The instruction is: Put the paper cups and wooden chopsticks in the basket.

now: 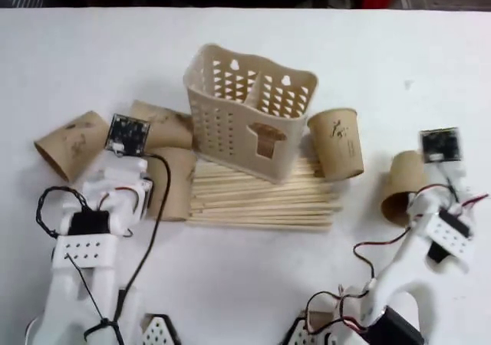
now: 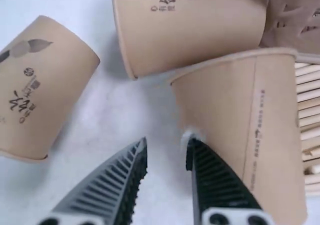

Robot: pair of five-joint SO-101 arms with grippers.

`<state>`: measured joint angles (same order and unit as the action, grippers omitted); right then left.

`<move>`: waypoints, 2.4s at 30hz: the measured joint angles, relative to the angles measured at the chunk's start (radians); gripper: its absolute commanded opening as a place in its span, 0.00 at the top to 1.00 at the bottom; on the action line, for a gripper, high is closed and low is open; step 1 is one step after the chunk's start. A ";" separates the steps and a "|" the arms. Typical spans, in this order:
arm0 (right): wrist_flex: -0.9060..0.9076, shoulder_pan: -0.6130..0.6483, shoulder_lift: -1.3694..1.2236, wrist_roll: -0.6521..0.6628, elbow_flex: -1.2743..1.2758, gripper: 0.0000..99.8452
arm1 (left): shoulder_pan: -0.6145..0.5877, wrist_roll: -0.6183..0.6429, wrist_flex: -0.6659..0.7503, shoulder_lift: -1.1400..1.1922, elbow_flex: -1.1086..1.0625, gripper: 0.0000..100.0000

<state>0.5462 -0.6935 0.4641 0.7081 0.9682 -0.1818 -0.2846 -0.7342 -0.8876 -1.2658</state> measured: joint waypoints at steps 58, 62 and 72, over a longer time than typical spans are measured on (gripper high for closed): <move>0.936 0.872 -0.339 -0.769 -1.284 0.66 | 0.031 0.003 0.000 0.000 -0.020 0.85; 0.893 0.872 -0.350 -0.770 -1.284 0.65 | 0.031 0.003 0.000 0.000 -0.020 0.85; 0.842 0.872 -0.512 -0.770 -1.284 0.67 | 0.031 0.003 0.000 0.000 -0.020 0.85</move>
<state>1.3886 0.1780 -0.0483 -0.0621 -0.3161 -0.1511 -0.2816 -0.7342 -0.8876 -1.2858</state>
